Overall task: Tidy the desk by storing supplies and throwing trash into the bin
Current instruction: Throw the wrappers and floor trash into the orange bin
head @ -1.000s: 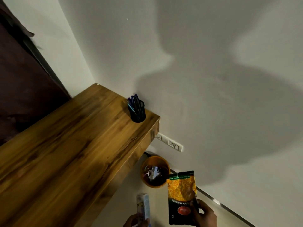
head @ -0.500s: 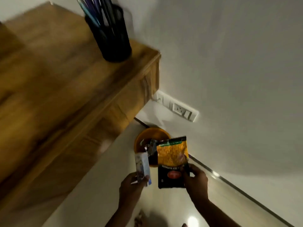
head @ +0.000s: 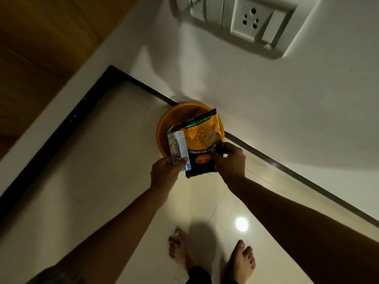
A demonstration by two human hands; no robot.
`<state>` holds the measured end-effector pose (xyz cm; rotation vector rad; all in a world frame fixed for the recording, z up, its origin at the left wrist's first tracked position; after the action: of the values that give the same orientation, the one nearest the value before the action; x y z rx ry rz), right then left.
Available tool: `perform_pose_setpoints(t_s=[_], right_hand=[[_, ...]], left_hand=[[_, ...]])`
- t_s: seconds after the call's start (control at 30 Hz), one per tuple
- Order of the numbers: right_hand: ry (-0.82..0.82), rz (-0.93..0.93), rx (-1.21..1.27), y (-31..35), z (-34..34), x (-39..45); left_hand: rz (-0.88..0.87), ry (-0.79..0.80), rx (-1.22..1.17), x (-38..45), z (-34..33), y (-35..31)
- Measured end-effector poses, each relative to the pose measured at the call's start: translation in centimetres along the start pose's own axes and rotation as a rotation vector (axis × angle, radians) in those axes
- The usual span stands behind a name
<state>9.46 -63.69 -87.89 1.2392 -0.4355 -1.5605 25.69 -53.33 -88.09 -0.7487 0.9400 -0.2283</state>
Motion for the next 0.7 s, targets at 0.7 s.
perform_pose_setpoints(t_s=[0.7], right_hand=[[-0.147, -0.448, 0.189, -13.3, 3.4, 2.9]], left_hand=[[-0.527, -0.194, 0.257, -1.1, -5.5, 8.2]])
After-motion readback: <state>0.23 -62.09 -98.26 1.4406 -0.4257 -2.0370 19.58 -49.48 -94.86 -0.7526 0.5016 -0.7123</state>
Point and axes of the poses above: each hand's wrist, its own x-axis towards the middle knuckle, its own z-axis out of the back of the hand, y = z × x, the point moved 1 cm from there along x, towards the middle knuckle, and after that the axes turned 1 degree about -z, right-handed, at the moved point
